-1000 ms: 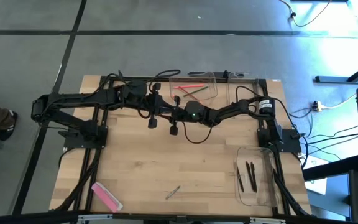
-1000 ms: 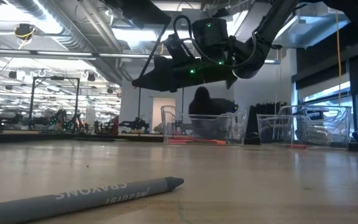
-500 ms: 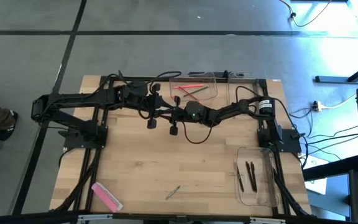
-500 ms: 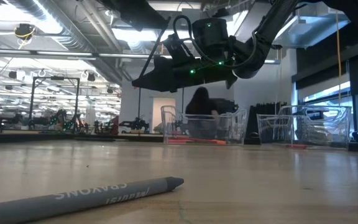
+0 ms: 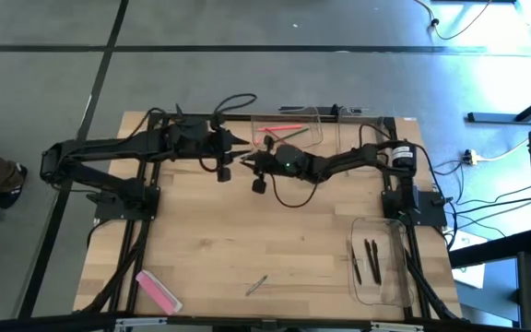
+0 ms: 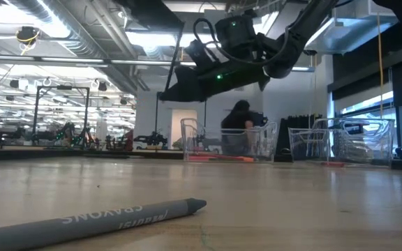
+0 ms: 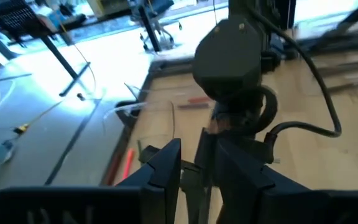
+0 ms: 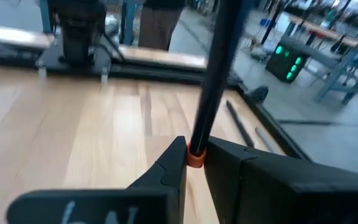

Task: Sort crayons/erasers/pens/pencils in bins
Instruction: Put the dark blue pencil into the top left transparent bin

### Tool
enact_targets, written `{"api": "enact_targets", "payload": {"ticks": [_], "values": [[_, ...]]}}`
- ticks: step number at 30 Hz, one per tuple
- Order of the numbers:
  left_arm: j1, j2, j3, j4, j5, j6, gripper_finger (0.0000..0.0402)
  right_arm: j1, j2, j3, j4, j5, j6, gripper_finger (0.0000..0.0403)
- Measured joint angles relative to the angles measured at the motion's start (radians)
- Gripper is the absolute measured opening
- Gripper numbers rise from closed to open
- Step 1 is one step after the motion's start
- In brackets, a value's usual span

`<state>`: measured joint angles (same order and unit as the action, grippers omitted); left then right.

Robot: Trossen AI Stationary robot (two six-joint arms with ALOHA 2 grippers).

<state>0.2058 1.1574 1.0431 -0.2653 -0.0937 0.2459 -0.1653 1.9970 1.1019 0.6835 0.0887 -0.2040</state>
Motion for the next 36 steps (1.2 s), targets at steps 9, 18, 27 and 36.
{"api": "enact_targets", "payload": {"ticks": [9, 18, 27, 36], "values": [[0.001, -0.073, 0.0, -0.062, -0.003, 0.001, 0.009, -0.033, -0.051, 0.0, -0.079, -0.004, -0.012, 0.0048], [0.002, -0.093, 0.0, -0.147, -0.004, 0.001, 0.009, -0.137, -0.18, 0.076, -0.488, -0.004, 0.08, 0.0048], [0.003, -0.093, 0.0, -0.166, -0.081, 0.0, 0.009, -0.276, -0.142, 0.421, -1.157, -0.003, 0.094, 0.0048], [0.003, -0.093, 0.0, -0.171, -0.081, 0.0, 0.009, -0.373, -0.128, 0.463, -1.336, -0.003, 0.051, 0.0048]]}}
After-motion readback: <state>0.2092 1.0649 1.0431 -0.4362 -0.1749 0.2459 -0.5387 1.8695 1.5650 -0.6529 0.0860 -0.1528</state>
